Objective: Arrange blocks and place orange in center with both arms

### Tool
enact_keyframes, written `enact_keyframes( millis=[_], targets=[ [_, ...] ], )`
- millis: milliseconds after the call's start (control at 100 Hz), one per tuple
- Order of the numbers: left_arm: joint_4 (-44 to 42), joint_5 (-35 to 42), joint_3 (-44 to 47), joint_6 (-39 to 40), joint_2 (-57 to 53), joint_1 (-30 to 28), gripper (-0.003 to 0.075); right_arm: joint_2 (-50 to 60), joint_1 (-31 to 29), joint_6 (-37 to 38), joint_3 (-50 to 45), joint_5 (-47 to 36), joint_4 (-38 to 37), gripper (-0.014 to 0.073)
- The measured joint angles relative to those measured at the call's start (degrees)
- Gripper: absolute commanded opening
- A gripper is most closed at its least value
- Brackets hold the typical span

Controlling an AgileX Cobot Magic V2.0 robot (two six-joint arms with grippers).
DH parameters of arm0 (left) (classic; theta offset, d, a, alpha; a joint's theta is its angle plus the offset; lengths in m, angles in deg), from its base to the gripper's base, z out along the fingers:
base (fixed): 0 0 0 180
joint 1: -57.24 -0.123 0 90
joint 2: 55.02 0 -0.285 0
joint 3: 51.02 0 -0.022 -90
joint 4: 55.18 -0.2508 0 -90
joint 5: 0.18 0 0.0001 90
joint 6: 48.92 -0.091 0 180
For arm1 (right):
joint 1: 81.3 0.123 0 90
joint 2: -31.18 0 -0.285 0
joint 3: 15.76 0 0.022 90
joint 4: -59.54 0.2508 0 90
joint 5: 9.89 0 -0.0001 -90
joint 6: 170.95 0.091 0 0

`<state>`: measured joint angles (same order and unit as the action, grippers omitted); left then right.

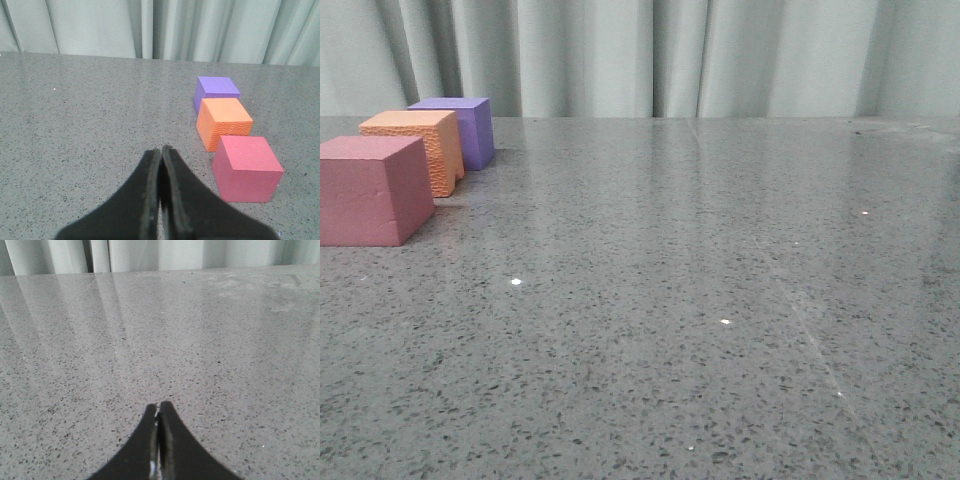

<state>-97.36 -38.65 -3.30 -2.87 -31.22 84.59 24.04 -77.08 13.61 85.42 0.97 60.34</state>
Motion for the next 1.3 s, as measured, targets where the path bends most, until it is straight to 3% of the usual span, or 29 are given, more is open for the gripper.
enact_keyframes(
  millis=[510,830,1100,1300],
  targets=[
    [-1.19,1.92,3.21,-1.02,-0.94,-0.14,-0.0019,0.0,0.0,0.0,0.0,0.0,0.0,-0.006],
    [12.22,9.84,12.86,-19.06,-10.54,-6.02,-0.0019,0.0,0.0,0.0,0.0,0.0,0.0,-0.006],
    [31.65,20.14,21.64,-39.84,-16.21,-15.8,-0.0019,0.0,0.0,0.0,0.0,0.0,0.0,-0.006],
    [36.5,28.4,27.7,-43.18,-16.21,-22.11,-0.0019,0.0,0.0,0.0,0.0,0.0,0.0,-0.006]
  ],
)
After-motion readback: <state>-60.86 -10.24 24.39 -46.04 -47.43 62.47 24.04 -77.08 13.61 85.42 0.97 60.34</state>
